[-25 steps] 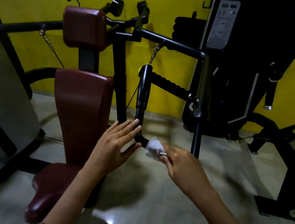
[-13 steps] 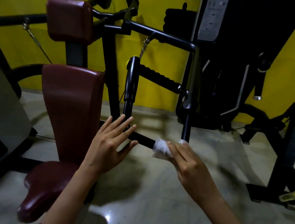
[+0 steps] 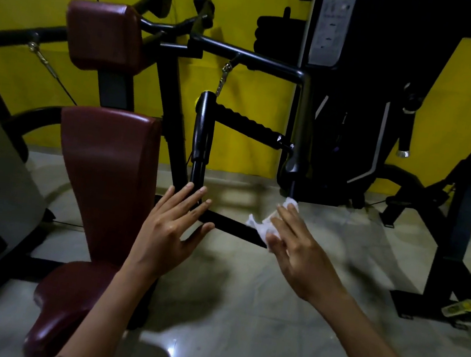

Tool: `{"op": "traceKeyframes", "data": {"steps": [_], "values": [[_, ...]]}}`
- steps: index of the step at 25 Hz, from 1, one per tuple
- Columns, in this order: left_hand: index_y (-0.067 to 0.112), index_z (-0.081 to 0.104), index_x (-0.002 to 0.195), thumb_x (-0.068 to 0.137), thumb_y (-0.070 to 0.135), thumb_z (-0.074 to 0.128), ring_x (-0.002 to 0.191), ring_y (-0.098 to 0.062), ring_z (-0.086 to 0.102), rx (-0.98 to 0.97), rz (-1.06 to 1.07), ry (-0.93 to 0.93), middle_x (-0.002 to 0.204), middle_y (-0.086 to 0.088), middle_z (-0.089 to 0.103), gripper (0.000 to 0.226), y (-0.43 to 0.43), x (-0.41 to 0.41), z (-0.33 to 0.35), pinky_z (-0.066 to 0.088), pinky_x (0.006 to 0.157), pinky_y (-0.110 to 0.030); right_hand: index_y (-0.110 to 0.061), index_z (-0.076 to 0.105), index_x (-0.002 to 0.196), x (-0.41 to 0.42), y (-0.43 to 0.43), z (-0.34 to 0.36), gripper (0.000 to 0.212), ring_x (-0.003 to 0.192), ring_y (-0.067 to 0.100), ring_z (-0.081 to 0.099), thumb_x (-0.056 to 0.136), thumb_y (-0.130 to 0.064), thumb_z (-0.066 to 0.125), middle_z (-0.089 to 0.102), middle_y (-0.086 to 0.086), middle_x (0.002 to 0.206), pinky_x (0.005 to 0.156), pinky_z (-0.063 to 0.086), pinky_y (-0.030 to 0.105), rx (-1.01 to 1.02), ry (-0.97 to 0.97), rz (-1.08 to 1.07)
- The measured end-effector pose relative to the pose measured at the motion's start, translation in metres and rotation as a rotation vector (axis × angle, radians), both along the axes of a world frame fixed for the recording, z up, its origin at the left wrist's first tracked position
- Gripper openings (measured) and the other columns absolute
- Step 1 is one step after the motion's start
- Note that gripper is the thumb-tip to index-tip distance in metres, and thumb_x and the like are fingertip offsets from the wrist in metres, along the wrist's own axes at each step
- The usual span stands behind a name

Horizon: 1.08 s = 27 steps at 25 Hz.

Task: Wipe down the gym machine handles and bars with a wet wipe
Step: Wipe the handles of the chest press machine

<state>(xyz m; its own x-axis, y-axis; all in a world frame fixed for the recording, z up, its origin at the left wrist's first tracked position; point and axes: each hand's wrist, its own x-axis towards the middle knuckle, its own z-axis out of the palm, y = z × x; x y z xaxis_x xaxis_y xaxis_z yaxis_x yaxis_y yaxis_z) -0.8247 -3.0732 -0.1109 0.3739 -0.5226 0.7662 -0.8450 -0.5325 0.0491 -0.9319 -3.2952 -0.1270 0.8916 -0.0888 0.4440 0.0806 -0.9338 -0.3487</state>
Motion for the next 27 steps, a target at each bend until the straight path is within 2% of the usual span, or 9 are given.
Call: {"op": "traceKeyframes", "data": {"steps": [2,4,8,12,15,18,21,24,27], "values": [[0.005,0.066,0.111,0.094,0.039,0.046,0.124,-0.027,0.047,-0.011,-0.001,0.009,0.124,-0.014,0.058,0.044,-0.001,-0.001,0.000,0.030,0.109,-0.039,-0.009,0.046,0.135,0.008,0.004,0.005,0.078,0.141,0.003,0.006,0.088,-0.062,0.013,0.026,0.002,0.153,0.105,0.012,0.006,0.137,0.027,-0.027],[0.005,0.066,0.111,0.093,0.039,0.046,0.124,-0.027,0.047,-0.015,-0.010,0.011,0.125,-0.014,0.058,0.043,0.000,-0.001,-0.001,0.031,0.108,-0.040,-0.003,0.047,0.133,0.006,0.018,0.004,0.073,0.141,0.008,0.008,0.090,-0.054,0.017,0.028,0.007,0.151,0.105,0.001,0.000,0.213,-0.018,-0.062],[0.005,0.066,0.112,0.096,0.042,0.042,0.126,-0.025,0.045,-0.001,-0.022,0.016,0.127,-0.013,0.057,0.047,0.002,0.000,-0.002,0.033,0.107,-0.042,-0.002,0.048,0.131,-0.014,0.040,-0.015,0.061,0.141,0.008,0.013,0.098,-0.045,0.021,0.039,0.013,0.145,0.110,0.008,0.006,0.242,-0.127,-0.073],[0.004,0.067,0.110,0.095,0.040,0.043,0.126,-0.025,0.045,-0.002,-0.032,0.033,0.126,-0.014,0.058,0.045,0.001,0.000,0.000,0.032,0.107,-0.041,-0.006,0.046,0.133,0.000,0.033,0.000,0.055,0.140,-0.002,-0.003,0.097,-0.042,0.025,0.014,0.005,0.155,0.096,0.002,-0.008,0.355,-0.098,-0.075],[0.004,0.067,0.109,0.094,0.038,0.044,0.125,-0.026,0.046,0.003,-0.033,0.015,0.125,-0.015,0.058,0.044,0.003,0.000,-0.001,0.033,0.107,-0.041,-0.002,0.049,0.130,0.001,0.041,-0.001,0.051,0.138,0.013,0.021,0.096,-0.034,0.029,0.020,0.015,0.153,0.096,0.011,-0.008,0.336,-0.133,-0.182],[0.004,0.068,0.108,0.094,0.036,0.045,0.124,-0.026,0.047,-0.010,-0.043,0.019,0.124,-0.015,0.059,0.042,0.001,0.000,0.000,0.032,0.107,-0.040,0.006,0.057,0.120,-0.011,0.055,-0.007,0.036,0.122,0.036,0.050,0.099,-0.017,0.038,0.054,0.026,0.127,0.102,0.033,0.017,0.183,-0.211,-0.239],[0.004,0.070,0.104,0.090,0.032,0.050,0.120,-0.023,0.050,-0.061,-0.051,0.026,0.121,-0.016,0.061,0.037,0.000,0.001,0.002,0.034,0.106,-0.039,0.002,0.067,0.104,-0.008,0.064,0.007,0.039,0.098,0.028,0.067,0.068,0.014,0.064,0.069,0.018,0.103,0.078,0.052,0.027,0.001,-0.226,-0.124],[0.004,0.068,0.106,0.089,0.030,0.052,0.114,-0.021,0.056,-0.112,-0.064,0.035,0.122,-0.014,0.060,0.035,-0.001,0.010,0.015,0.037,0.103,-0.037,-0.002,0.070,0.105,0.014,0.069,0.044,0.030,0.089,0.006,0.064,0.077,0.008,0.066,0.071,0.008,0.101,0.078,0.043,0.004,0.358,-0.188,0.057],[0.006,0.068,0.108,0.088,0.029,0.053,0.112,-0.020,0.057,-0.166,-0.066,0.039,0.121,-0.012,0.061,0.034,-0.005,0.035,0.040,0.039,0.101,-0.037,-0.004,0.068,0.108,0.053,0.049,0.074,0.025,0.091,-0.006,0.059,0.083,-0.001,0.065,0.070,0.003,0.102,0.078,0.045,0.003,0.609,-0.260,0.079]]}}
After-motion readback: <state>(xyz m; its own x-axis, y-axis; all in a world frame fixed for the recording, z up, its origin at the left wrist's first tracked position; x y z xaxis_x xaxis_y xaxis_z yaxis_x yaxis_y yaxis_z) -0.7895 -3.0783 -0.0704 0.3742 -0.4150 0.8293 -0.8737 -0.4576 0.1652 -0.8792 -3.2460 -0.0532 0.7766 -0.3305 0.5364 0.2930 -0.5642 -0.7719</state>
